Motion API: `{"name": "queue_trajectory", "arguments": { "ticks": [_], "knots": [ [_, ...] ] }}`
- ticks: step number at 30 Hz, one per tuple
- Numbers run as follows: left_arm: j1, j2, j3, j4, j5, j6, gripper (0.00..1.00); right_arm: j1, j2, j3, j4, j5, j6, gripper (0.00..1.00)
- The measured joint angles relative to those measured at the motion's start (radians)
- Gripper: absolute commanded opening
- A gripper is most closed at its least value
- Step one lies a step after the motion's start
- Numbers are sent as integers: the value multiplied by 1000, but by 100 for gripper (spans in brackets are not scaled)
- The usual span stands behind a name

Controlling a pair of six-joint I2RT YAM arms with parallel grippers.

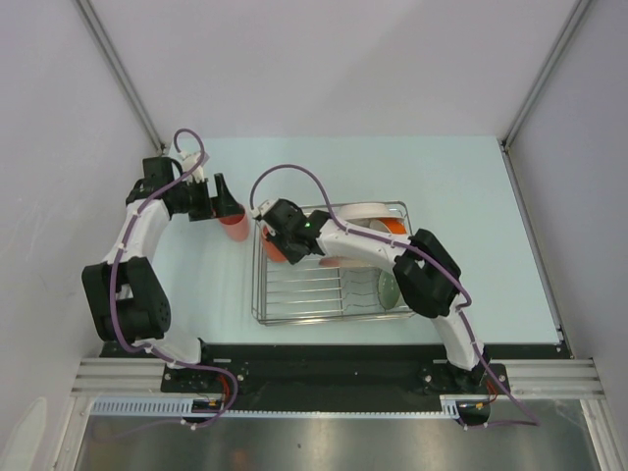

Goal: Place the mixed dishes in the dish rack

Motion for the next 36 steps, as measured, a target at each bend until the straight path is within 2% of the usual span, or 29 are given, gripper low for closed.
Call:
{"name": "queue_trajectory", "arguments": {
  "ticks": [6,7,10,21,34,36],
  "knots": [
    [1,0,0,0,-17,0,100,13,0,-5,0,38,-9,46],
    [1,0,0,0,-19,0,99,14,0,-9,1,44,-10,52],
    [1,0,0,0,-20,0,100,14,-2,-29,3,57,-14,57],
    [2,2,0,16,-68,-1,100,33,-69,-51,-17,106,-19,64],
    [2,35,-1,79,-234,-20,100,136,-260,128,-60,138,-16,62],
    [1,52,-2,100,-276,-31,95,134,-294,140,-60,141,-6,61]
  ]
}}
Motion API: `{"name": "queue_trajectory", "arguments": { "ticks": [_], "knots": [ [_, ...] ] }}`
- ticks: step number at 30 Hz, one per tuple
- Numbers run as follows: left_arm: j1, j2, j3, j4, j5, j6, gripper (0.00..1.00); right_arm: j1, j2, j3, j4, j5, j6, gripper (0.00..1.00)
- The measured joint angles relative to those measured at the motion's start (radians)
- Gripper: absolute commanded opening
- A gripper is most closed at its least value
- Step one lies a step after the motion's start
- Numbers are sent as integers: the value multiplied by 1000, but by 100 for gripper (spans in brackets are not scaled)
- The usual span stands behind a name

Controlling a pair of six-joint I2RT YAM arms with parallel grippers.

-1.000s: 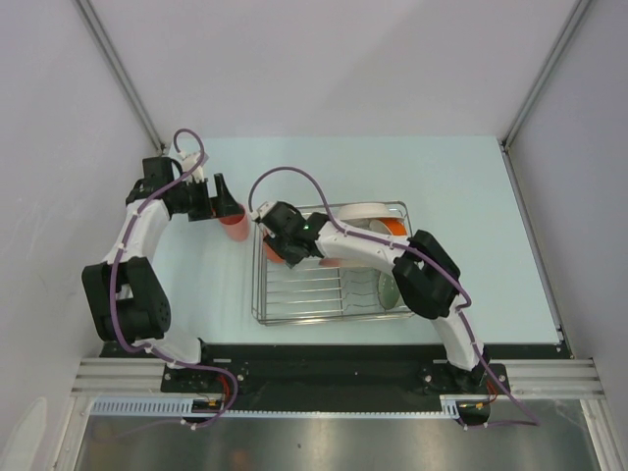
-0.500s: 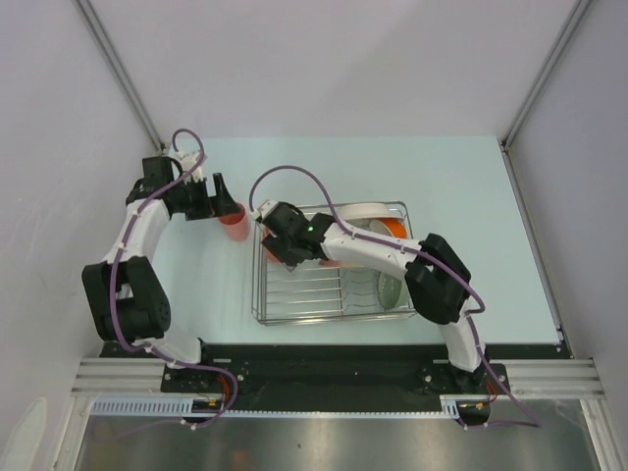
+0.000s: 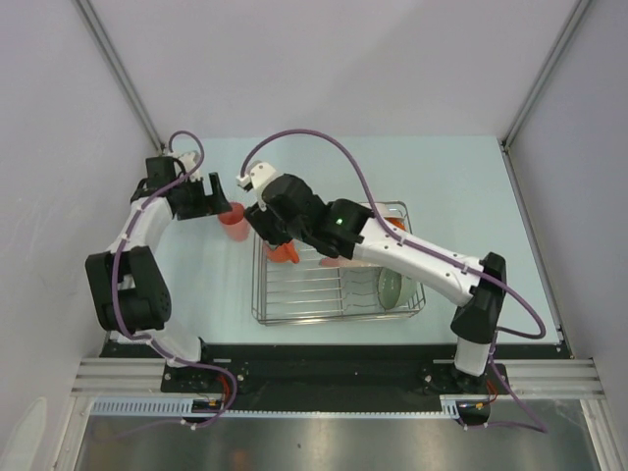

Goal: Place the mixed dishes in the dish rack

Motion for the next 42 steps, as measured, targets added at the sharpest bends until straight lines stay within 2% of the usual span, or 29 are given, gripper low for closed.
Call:
{"name": "queue_trajectory", "arguments": {
  "ticks": [1,2,5,10,13,14,16,17,18,25,28,29,31,32,37,42],
  "knots": [
    [-1,6,-1,5,-10,-5,92,0,-10,3,0,1,5,61],
    [-5,16,-2,13,-30,-7,81,0,-29,3,0,2,11,61],
    [-15,49,-4,37,-77,-19,64,-3,-70,3,0,8,27,60],
    [-44,115,-3,54,-114,-23,62,-11,-134,-18,2,16,56,60],
    [-53,154,-3,52,-127,-24,50,-24,-176,-56,7,20,74,59],
    [-56,168,-3,51,-129,-23,38,-31,-189,-70,8,20,82,59],
    [-60,183,-3,49,-127,-20,24,-45,-212,-99,14,21,96,59],
    [-61,187,-2,49,-127,-21,9,-50,-219,-109,15,21,101,59],
    [-61,191,-2,48,-127,-25,0,-55,-225,-119,16,22,106,59],
    [-62,198,10,20,-101,-14,0,-81,-241,-187,25,20,134,59],
    [-60,163,10,-15,-46,-15,0,-101,-247,-202,31,-17,148,71],
    [-54,132,10,-37,-5,-16,0,-121,-257,-219,50,-50,164,81],
    [-47,62,12,-65,83,-18,0,-166,-290,-266,89,-135,202,89],
    [-43,20,19,-82,117,-14,0,-198,-317,-309,131,-193,227,99],
    [-16,-116,155,-177,437,-51,0,-356,-407,-435,306,-493,364,100],
    [-34,-202,200,-144,702,-160,0,-371,-399,-441,499,-711,483,100]
  ]
}}
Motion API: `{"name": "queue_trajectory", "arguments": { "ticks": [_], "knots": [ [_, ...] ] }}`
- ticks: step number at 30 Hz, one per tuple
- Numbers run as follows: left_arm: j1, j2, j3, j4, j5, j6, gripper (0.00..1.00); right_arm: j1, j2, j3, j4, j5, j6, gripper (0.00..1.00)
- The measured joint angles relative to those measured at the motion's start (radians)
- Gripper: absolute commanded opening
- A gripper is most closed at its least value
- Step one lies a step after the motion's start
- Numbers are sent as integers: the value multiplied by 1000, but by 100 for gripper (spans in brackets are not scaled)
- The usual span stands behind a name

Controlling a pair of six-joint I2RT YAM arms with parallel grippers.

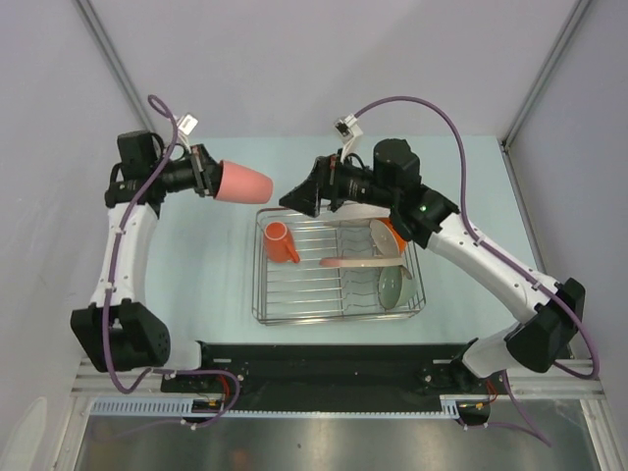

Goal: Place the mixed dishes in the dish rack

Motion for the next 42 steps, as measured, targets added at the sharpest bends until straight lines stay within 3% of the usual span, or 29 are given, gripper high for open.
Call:
{"name": "queue_trajectory", "arguments": {
  "ticks": [6,15,24,27,33,35,36,38,39,41,42],
  "knots": [
    [-59,-113,-213,446,170,-394,0,0,41,-18,292,-171,196,100],
    [-93,-99,-233,871,229,-747,0,-5,75,-32,385,-211,278,100],
    [-110,-91,-236,980,209,-814,0,-9,96,-32,418,-220,291,100],
    [-193,-89,-237,997,209,-824,0,6,144,-32,465,-237,314,100],
    [-256,-61,-237,1010,198,-833,0,22,179,-33,521,-266,345,99],
    [-261,-58,-237,1009,187,-835,0,19,179,-33,528,-269,351,92],
    [-262,-58,-237,1007,183,-831,0,18,179,-33,529,-272,353,82],
    [-263,-58,-237,996,180,-819,0,16,179,-33,533,-282,356,73],
    [-262,-58,-237,985,177,-813,0,14,179,-33,531,-290,362,63],
    [-262,-58,-235,956,174,-792,0,8,179,-36,523,-301,365,52],
    [-263,-58,-235,942,174,-777,0,7,179,-38,520,-306,363,39]
  ]
}}
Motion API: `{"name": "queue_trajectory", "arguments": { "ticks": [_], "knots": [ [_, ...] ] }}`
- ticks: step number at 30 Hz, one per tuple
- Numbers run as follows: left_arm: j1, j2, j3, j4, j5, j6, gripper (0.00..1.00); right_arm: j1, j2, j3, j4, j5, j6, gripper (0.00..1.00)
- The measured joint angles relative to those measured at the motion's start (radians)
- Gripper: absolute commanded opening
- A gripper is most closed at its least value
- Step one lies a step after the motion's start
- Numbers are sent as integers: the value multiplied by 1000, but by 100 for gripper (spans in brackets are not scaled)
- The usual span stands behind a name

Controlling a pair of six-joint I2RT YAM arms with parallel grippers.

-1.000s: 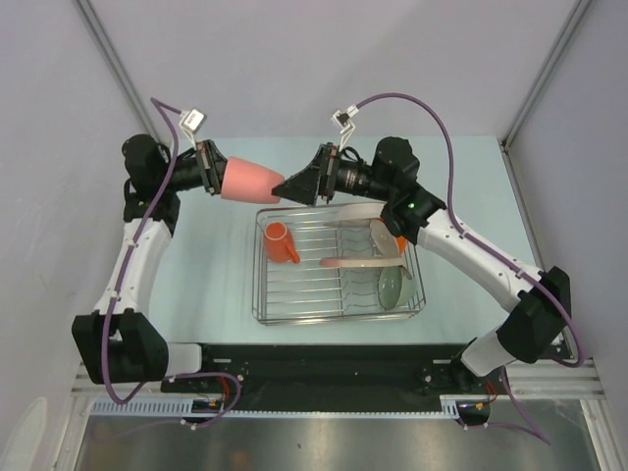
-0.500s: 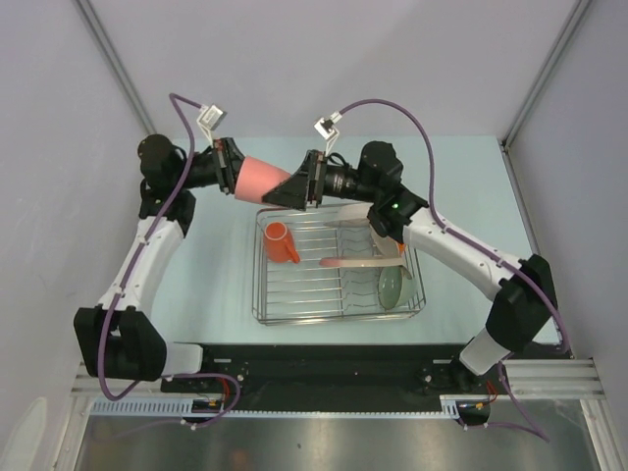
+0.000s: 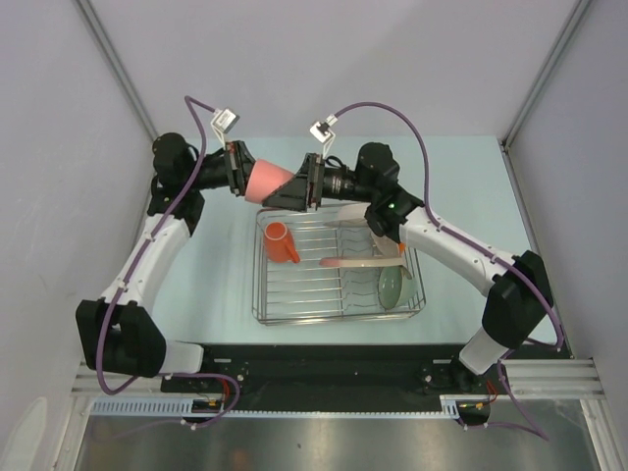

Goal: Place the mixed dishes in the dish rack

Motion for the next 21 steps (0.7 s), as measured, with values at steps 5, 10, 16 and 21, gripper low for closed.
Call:
{"name": "queue_trajectory", "arguments": {
  "ticks": [5,10,16,21],
  "knots": [
    [2,1,11,-98,2,84,39,-5,0,-5,-25,-10,-10,4],
    [8,17,56,-218,27,180,92,-11,-3,-5,-92,8,-55,0],
    [115,37,72,-360,-38,341,100,-47,-83,-10,-308,33,-130,0],
    [193,41,72,-475,-72,465,100,-11,-124,82,-646,169,-331,0]
  ]
}}
